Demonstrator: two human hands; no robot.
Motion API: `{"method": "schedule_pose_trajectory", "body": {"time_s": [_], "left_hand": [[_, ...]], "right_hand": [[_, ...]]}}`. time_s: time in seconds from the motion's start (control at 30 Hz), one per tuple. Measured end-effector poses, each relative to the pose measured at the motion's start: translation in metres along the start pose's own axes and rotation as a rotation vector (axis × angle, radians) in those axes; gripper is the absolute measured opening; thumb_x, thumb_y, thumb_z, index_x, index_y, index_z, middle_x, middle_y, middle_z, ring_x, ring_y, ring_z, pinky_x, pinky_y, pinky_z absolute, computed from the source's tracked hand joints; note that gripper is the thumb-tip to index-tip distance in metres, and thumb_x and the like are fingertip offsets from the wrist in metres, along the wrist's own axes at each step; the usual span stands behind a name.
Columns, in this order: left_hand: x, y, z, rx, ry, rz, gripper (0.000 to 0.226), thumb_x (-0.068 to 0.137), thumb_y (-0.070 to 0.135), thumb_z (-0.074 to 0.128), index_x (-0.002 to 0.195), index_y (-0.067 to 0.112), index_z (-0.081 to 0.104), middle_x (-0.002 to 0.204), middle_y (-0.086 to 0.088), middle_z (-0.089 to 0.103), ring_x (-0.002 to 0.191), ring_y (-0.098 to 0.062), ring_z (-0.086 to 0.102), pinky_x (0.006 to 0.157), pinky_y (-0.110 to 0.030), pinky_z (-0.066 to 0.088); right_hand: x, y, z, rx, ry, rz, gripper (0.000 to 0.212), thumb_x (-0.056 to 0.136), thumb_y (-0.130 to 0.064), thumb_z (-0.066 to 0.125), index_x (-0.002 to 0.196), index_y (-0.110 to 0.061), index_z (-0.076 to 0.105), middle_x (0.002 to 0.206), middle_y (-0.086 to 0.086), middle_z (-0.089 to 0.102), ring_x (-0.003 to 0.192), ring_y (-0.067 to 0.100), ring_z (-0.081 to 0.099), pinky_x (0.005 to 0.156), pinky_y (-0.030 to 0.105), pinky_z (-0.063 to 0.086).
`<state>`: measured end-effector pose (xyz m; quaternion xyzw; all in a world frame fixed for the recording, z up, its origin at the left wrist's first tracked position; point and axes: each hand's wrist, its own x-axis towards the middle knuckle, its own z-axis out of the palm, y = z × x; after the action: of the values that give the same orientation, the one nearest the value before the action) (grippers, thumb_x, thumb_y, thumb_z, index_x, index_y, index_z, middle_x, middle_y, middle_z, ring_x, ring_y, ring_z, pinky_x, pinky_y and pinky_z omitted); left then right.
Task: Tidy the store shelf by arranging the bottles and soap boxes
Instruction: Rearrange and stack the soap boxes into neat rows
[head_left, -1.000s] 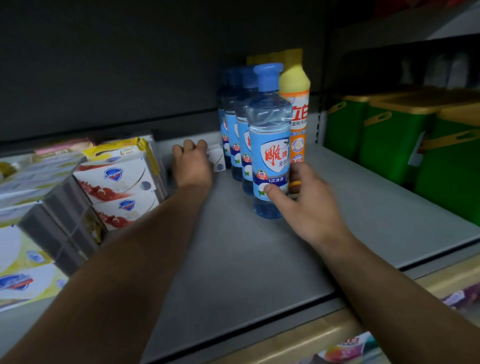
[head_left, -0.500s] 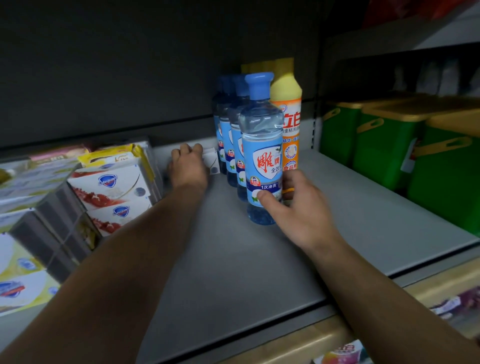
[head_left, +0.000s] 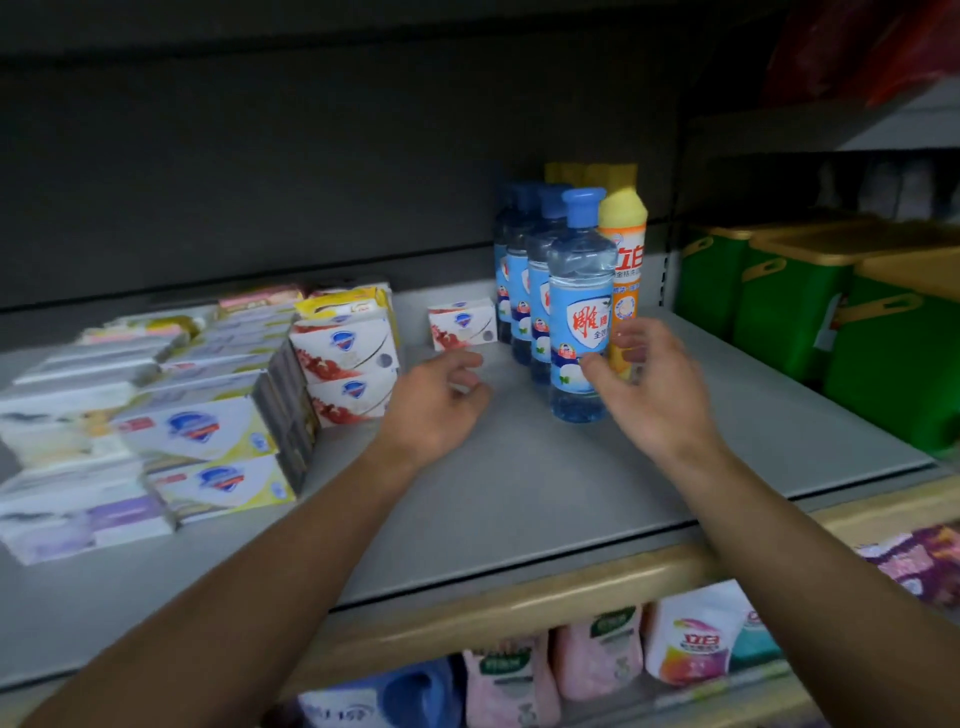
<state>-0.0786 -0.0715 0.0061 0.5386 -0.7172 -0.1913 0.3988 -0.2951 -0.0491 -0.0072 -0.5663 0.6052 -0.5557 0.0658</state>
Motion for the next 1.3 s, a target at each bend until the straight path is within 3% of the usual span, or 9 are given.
{"method": "schedule_pose_trajectory", "body": {"time_s": [0.23,0.47,0.6,0.8,0.9,1.03,1.13,1.23,1.3], "left_hand": [[-0.065,-0.031,-0.051,-0.075,-0.027,0.002,0.020,0.086,0.014,0.068,0.105,0.019,0.069,0.094,0.001,0.073,0.088,-0.012,0.069,0.091,-0.032,0.052],[-0.070,-0.053,-0.063,-0.343,0.117,-0.183,0.013,0.086,0.022,0.063,0.096,0.030,0.068,0.085,0.005,0.071,0.082,-0.010,0.065,0.090,-0.042,0.054],[-0.068,-0.055,-0.064,-0.419,0.141,-0.218,0.008,0.082,0.030,0.062,0.088,0.035,0.066,0.085,0.005,0.070,0.086,-0.016,0.067,0.090,-0.047,0.054],[-0.063,-0.056,-0.062,-0.480,0.161,-0.258,0.015,0.072,0.041,0.058,0.084,0.035,0.064,0.090,0.001,0.070,0.089,-0.022,0.068,0.088,-0.047,0.055],[-0.064,-0.055,-0.062,-0.494,0.167,-0.257,0.026,0.072,0.045,0.058,0.094,0.031,0.064,0.092,-0.001,0.070,0.090,-0.023,0.068,0.088,-0.048,0.055],[-0.066,-0.050,-0.062,-0.517,0.192,-0.258,0.045,0.074,0.053,0.058,0.113,0.029,0.057,0.101,-0.001,0.068,0.093,-0.026,0.067,0.088,-0.051,0.054],[-0.066,-0.047,-0.063,-0.551,0.199,-0.258,0.035,0.073,0.055,0.061,0.102,0.038,0.051,0.105,0.003,0.067,0.095,-0.023,0.067,0.088,-0.051,0.054],[-0.067,-0.048,-0.062,-0.543,0.124,-0.211,0.060,0.075,0.048,0.065,0.129,0.029,0.048,0.116,0.002,0.067,0.105,-0.019,0.066,0.091,-0.047,0.054],[-0.068,-0.050,-0.062,-0.498,0.061,-0.152,0.056,0.083,0.033,0.068,0.135,0.025,0.049,0.120,-0.004,0.066,0.105,-0.021,0.066,0.083,-0.045,0.058]], "right_hand": [[-0.028,-0.053,0.044,0.009,-0.198,-0.154,0.041,0.081,-0.030,0.074,0.116,-0.016,0.060,0.111,0.001,0.063,0.091,0.009,0.057,0.086,0.031,0.050],[-0.011,-0.100,0.115,-0.157,-0.433,-0.309,0.056,0.088,-0.035,0.066,0.140,-0.023,0.048,0.135,0.004,0.053,0.118,0.022,0.055,0.099,0.039,0.046],[0.011,-0.119,0.143,-0.243,-0.486,-0.419,0.065,0.092,-0.029,0.063,0.151,-0.026,0.035,0.147,0.002,0.039,0.128,0.021,0.046,0.105,0.036,0.041],[0.006,-0.117,0.156,-0.263,-0.373,-0.469,0.052,0.090,-0.016,0.065,0.139,-0.020,0.048,0.141,0.001,0.043,0.125,0.021,0.047,0.102,0.039,0.044],[0.005,-0.123,0.151,-0.173,-0.347,-0.394,0.046,0.085,-0.012,0.069,0.128,-0.021,0.055,0.130,0.001,0.048,0.115,0.019,0.052,0.097,0.033,0.046],[0.002,-0.118,0.123,-0.001,-0.275,-0.260,0.039,0.082,-0.005,0.070,0.115,-0.023,0.061,0.117,-0.003,0.050,0.104,0.009,0.054,0.082,0.012,0.045],[-0.016,-0.103,0.089,0.207,-0.332,-0.119,0.035,0.085,0.000,0.067,0.106,-0.026,0.062,0.116,-0.001,0.063,0.099,0.013,0.065,0.078,0.021,0.055],[-0.044,-0.089,0.067,0.289,-0.455,-0.047,0.038,0.088,-0.002,0.067,0.099,-0.037,0.062,0.106,-0.008,0.068,0.097,0.015,0.068,0.073,0.021,0.056],[-0.063,-0.082,0.062,0.269,-0.493,-0.025,0.036,0.090,-0.005,0.067,0.104,-0.038,0.062,0.110,-0.003,0.069,0.098,0.020,0.068,0.078,0.029,0.058]]}}
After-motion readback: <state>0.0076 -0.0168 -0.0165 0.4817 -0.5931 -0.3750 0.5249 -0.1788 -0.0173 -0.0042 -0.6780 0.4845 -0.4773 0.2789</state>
